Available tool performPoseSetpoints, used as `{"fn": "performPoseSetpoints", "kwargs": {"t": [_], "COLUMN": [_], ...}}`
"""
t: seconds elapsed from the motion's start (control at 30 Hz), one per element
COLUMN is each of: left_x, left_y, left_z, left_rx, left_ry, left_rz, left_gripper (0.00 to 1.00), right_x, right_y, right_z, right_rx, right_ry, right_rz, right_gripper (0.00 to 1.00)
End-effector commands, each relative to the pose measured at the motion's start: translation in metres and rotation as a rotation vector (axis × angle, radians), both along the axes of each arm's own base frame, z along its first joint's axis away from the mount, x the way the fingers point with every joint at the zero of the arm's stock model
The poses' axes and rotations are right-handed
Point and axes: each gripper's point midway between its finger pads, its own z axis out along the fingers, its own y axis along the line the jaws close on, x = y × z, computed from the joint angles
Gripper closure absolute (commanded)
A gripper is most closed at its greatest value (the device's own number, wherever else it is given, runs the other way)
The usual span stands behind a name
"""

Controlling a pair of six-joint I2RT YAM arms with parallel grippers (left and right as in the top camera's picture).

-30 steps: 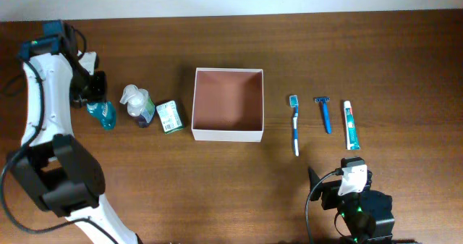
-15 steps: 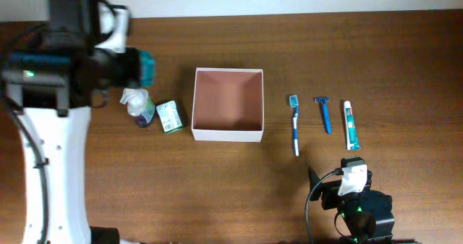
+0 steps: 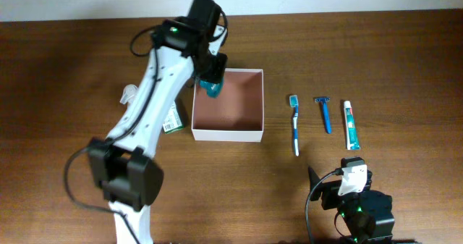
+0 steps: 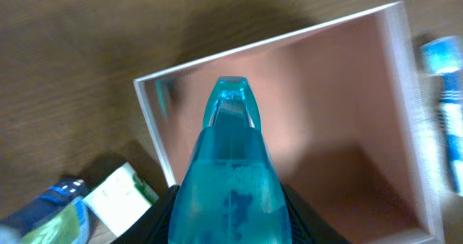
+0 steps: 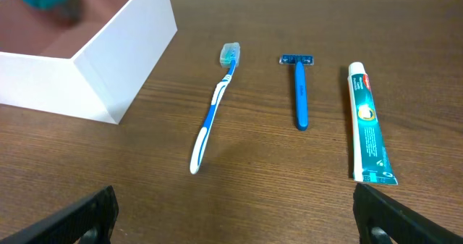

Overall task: Pack container
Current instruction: 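Carry the teal bottle into the box and release it, then move the left gripper back and grasp the blue-and-white bottle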

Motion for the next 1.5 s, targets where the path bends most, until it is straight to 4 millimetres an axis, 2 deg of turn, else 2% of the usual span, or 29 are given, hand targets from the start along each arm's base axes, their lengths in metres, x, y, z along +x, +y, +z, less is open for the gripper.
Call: {"fn": "performPoseSetpoints", "kwargs": {"t": [0.0,0.13,0.17,0.23,0.47,0.6,0.83,1.0,1.1,1.23,1.33,1.47], "left_x": [0.012,0.016,0.017,0.018,0.013,0.006,-0.028,-0.032,-0.037,-0.048,-0.055,-0.061], "left_y": [0.008,0.010,0.011,0.013,0.015,0.017,0.032,0.047,0.066,0.120,0.157,0.194], "left_z": [-0.017,-0.034,-0.036,-0.037,-0.033,-0.014,0.058,0.096,0.111,0.121,0.105,0.060], "left_rx": [0.047,0.070,0.079,0.091,0.087,0.066,0.068,0.053,0.049,0.131,0.172,0.189], "left_ry": [-0.003,0.018,0.019,0.014,0.036,0.058,0.078,-0.009,-0.037,-0.051,0.018,0.158], "left_rz": [0.071,0.086,0.088,0.092,0.091,0.090,0.087,0.102,0.134,0.242,0.324,0.397], "left_gripper": [0.98,0.88,0.83,0.66,0.29,0.22,0.22,0.19,0.20,0.19,0.16,0.16], "right_x": [0.000,0.000,0.000,0.000,0.000,0.000,0.000,0.000,0.000,0.000,0.000,0.000], "right_y": [-0.001,-0.001,-0.001,-0.001,-0.001,-0.001,-0.001,-0.001,-0.001,-0.001,-0.001,-0.001], "right_z": [-0.001,-0.001,-0.001,-0.001,-0.001,-0.001,-0.001,-0.001,-0.001,-0.001,-0.001,-0.001], "right_rx": [0.000,0.000,0.000,0.000,0.000,0.000,0.000,0.000,0.000,0.000,0.000,0.000], "right_ry": [-0.005,-0.005,-0.005,-0.005,-0.005,-0.005,-0.005,-0.005,-0.005,-0.005,-0.005,-0.005], "right_rz": [-0.002,-0.002,-0.002,-0.002,-0.002,-0.002,-0.002,-0.002,-0.002,-0.002,-0.002,-0.002], "right_gripper": [0.01,0.01,0.01,0.01,0.01,0.01,0.01,0.01,0.01,0.01,0.01,0.01]}}
